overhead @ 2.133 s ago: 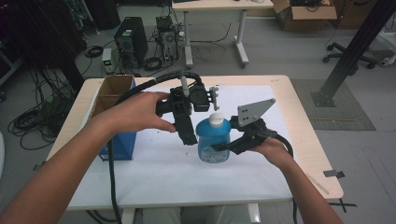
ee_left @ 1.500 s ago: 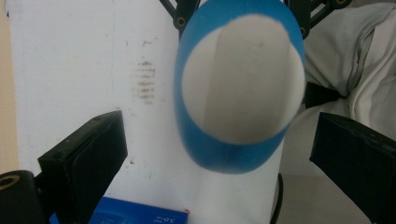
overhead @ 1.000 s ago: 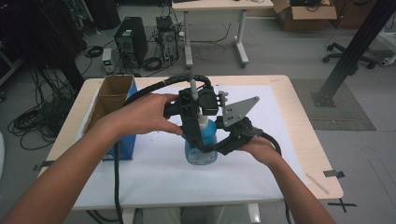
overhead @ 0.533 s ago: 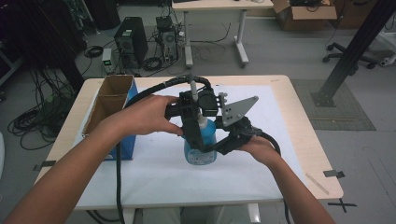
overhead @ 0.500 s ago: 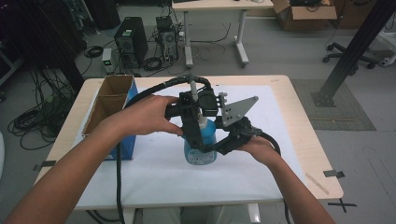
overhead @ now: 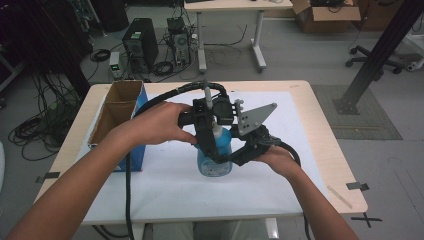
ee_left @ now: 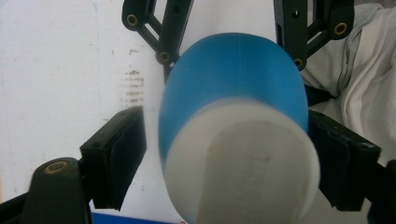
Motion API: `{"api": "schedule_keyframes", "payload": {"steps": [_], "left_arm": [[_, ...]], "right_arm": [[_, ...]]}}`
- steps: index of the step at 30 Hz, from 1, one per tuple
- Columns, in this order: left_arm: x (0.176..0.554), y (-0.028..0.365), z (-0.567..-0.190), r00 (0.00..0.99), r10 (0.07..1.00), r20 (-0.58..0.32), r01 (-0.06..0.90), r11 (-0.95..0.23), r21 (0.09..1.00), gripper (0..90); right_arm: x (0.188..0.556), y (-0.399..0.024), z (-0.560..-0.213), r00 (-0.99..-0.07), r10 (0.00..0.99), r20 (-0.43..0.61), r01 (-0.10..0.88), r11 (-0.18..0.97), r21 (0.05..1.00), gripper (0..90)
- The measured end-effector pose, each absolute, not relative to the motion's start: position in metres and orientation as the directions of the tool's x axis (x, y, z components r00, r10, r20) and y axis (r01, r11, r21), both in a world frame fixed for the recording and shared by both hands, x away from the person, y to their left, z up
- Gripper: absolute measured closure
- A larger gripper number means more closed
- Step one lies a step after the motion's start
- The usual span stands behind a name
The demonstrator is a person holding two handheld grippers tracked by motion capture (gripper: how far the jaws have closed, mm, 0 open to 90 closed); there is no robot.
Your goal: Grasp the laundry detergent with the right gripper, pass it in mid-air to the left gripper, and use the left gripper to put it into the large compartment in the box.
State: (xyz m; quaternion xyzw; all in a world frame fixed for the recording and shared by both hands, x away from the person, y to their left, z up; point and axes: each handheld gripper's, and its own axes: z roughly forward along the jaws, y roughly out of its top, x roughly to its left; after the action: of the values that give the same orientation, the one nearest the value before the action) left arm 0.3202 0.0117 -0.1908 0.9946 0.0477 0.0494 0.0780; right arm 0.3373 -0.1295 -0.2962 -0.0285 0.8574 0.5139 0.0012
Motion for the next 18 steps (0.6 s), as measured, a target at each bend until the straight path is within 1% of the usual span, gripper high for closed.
{"api": "schedule_keyframes", "payload": {"steps": [6, 11, 12, 15, 16, 18], "left_arm": [[0.3217, 0.0120, -0.1903, 0.991, 0.108, 0.082, 0.093, -0.982, 0.167, 22.5], [0.3220, 0.0127, -0.1904, 0.991, 0.111, 0.080, 0.097, -0.982, 0.165, 25.7], [0.3219, 0.0125, -0.1907, 0.991, 0.108, 0.078, 0.094, -0.982, 0.163, 28.1], [0.3221, 0.0123, -0.1907, 0.991, 0.108, 0.077, 0.094, -0.982, 0.164, 29.3], [0.3222, 0.0120, -0.1906, 0.992, 0.102, 0.075, 0.089, -0.982, 0.165, 31.7], [0.3218, 0.0119, -0.1909, 0.993, 0.099, 0.066, 0.087, -0.982, 0.168, 33.9]], "right_arm": [[0.3374, -0.1296, -0.2963, -0.998, -0.048, -0.030, -0.049, 0.470, 0.881, 45.1], [0.3372, -0.1294, -0.2965, -0.998, -0.048, -0.031, -0.050, 0.470, 0.881, 45.1], [0.3372, -0.1294, -0.2964, -0.998, -0.048, -0.031, -0.050, 0.470, 0.881, 45.1], [0.3371, -0.1293, -0.2964, -0.998, -0.047, -0.032, -0.050, 0.470, 0.881, 45.1], [0.3369, -0.1291, -0.2966, -0.998, -0.047, -0.031, -0.050, 0.471, 0.881, 45.1], [0.3368, -0.1293, -0.2968, -0.998, -0.046, -0.030, -0.049, 0.472, 0.880, 45.1]]}}
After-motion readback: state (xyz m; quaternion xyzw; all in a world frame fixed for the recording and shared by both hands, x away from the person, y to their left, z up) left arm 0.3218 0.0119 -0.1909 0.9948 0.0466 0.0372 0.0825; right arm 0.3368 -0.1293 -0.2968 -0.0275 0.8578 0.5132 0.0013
